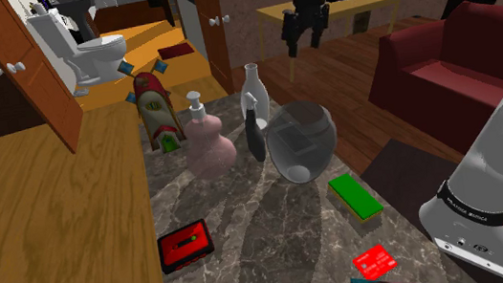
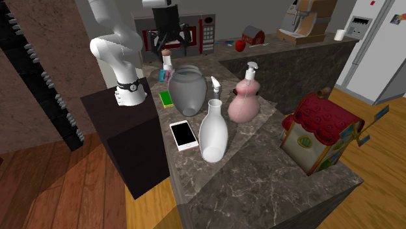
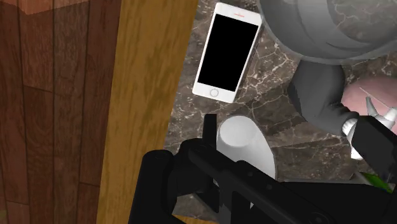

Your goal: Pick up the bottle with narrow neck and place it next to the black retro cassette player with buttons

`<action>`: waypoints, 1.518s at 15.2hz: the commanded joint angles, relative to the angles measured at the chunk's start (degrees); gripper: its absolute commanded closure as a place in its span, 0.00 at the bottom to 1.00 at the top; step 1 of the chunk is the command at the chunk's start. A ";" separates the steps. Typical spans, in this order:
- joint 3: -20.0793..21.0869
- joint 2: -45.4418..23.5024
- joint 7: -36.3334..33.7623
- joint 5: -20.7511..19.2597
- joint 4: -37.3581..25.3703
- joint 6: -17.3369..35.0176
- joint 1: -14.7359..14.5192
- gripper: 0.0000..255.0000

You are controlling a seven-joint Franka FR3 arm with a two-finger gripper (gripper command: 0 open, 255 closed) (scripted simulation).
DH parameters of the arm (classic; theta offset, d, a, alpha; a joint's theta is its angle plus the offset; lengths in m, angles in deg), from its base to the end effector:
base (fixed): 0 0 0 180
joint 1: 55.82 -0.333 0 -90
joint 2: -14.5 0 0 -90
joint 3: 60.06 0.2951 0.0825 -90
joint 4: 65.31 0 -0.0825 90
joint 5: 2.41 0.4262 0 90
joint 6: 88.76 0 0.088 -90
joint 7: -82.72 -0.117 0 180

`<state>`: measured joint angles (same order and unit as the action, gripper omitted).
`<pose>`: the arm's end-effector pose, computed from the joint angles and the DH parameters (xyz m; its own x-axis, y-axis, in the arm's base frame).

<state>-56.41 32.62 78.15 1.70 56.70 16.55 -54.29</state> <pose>0.5106 0.0271 0.5019 0.9977 -0.0642 0.0198 -0.0631 -0.9967 -0.0515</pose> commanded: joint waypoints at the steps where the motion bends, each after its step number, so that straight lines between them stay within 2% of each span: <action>1: 0.48 -4.63 -0.73 -0.48 -2.85 1.92 0.01 0.00; 8: 1.32 -20.17 -3.05 -2.92 -15.32 5.17 -0.09 0.00; 15: 1.23 -36.66 -5.14 -5.66 -32.54 4.52 -0.99 0.00; 16: 1.19 -37.70 -5.24 -5.81 -33.77 4.34 -1.07 0.00; 23: 1.11 -39.09 -5.34 -5.96 -29.93 9.57 -1.08 0.00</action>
<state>-55.24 -6.15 72.67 -4.25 26.37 25.36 -55.47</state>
